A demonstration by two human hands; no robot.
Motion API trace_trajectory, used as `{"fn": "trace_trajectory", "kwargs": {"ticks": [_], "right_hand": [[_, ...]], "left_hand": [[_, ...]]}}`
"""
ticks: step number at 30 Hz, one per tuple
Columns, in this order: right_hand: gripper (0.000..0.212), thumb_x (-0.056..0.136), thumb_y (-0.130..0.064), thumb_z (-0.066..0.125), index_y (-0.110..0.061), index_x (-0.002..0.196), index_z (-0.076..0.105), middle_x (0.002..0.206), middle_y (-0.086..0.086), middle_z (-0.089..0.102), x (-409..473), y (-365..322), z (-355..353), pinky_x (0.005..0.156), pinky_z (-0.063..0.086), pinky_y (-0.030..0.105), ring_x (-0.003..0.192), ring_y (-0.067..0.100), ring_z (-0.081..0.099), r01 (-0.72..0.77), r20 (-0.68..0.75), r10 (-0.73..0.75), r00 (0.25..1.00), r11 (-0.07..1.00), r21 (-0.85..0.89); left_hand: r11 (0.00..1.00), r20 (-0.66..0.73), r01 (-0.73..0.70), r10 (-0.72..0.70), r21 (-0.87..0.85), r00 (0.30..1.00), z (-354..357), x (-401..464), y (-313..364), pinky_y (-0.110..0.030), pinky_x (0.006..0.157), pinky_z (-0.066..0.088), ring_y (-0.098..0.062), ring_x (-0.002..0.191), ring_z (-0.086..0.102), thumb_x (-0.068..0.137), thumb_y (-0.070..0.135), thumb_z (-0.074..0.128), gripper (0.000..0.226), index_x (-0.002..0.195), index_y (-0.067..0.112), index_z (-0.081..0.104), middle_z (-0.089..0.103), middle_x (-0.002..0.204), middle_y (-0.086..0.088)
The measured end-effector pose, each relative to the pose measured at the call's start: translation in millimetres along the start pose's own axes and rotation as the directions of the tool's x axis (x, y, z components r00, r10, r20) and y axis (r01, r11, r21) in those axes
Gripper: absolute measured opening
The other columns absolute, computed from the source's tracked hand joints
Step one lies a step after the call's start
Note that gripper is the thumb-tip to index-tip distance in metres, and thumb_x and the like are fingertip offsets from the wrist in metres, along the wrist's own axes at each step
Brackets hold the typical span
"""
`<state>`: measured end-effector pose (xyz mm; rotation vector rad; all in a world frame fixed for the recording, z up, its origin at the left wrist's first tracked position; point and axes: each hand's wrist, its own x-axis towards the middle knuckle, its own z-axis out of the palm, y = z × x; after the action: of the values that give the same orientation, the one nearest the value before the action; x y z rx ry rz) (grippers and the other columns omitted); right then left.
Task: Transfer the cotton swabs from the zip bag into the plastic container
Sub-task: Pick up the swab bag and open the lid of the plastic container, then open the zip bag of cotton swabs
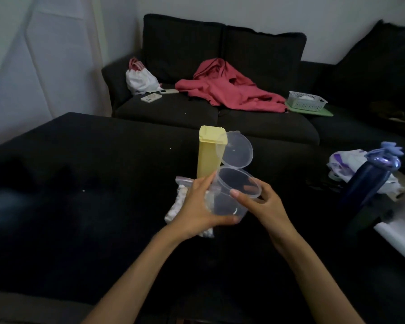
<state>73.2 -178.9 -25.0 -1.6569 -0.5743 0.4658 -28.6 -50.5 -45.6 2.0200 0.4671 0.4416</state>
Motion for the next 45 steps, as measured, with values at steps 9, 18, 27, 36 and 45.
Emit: {"fn": "trace_trajectory", "kwargs": {"ticks": [9,18,27,36,45], "right_hand": [[0.053,0.067,-0.034,0.083,-0.03,0.104,0.046,0.095,-0.015,0.052,29,34,-23,0.065,0.043,0.017,0.082,0.0,0.052,-0.084,-0.072,0.069,0.995,0.97,-0.228],[0.065,0.075,-0.036,0.076,-0.036,0.12,0.031,0.111,-0.018,0.05,31,42,-11,0.068,0.04,0.009,0.09,-0.005,0.051,0.025,0.139,0.015,0.99,0.959,-0.281],[0.076,0.074,-0.062,0.061,-0.018,0.134,0.043,0.131,0.002,0.049,17,19,12,0.088,0.048,0.031,0.115,0.018,0.051,0.159,-0.244,-0.316,0.917,0.85,-0.503],[0.017,0.089,-0.025,0.063,-0.017,0.102,0.07,0.081,-0.01,0.07,-3,16,64,0.056,0.045,0.008,0.065,-0.008,0.064,0.048,0.28,0.008,0.96,0.98,-0.192],[0.01,0.085,-0.015,0.068,-0.013,0.093,0.073,0.074,-0.001,0.072,-4,17,70,0.054,0.046,0.008,0.059,-0.003,0.063,-0.077,0.318,0.112,0.941,0.99,-0.121]], "left_hand": [[0.724,-0.234,0.375,-0.292,0.579,0.927,-6,14,-26,-0.04,0.115,0.022,-0.029,0.141,0.022,0.066,0.068,0.068,0.122,0.15,0.006,0.004,0.02,0.154,-0.013],[0.696,-0.082,0.41,-0.454,0.589,0.887,-73,-3,-43,-0.034,0.095,0.044,-0.023,0.118,0.051,0.065,0.046,0.074,0.079,0.135,0.031,0.041,0.053,0.129,0.001],[0.846,-0.141,0.216,-0.168,0.487,0.976,-90,-50,-47,-0.031,0.084,0.046,-0.007,0.103,0.055,0.07,0.039,0.074,0.062,0.126,0.039,0.048,0.052,0.118,0.018],[0.904,-0.15,0.016,0.053,0.428,0.987,-86,-47,-70,-0.036,0.118,0.02,-0.003,0.144,0.012,0.077,0.044,0.073,0.068,0.138,0.036,0.042,0.031,0.151,0.013],[0.991,-0.179,0.122,-0.11,0.056,0.978,-68,-37,-36,-0.036,0.084,0.055,-0.006,0.088,0.066,0.081,0.025,0.069,0.018,0.097,0.033,0.071,0.069,0.095,0.011]]}}
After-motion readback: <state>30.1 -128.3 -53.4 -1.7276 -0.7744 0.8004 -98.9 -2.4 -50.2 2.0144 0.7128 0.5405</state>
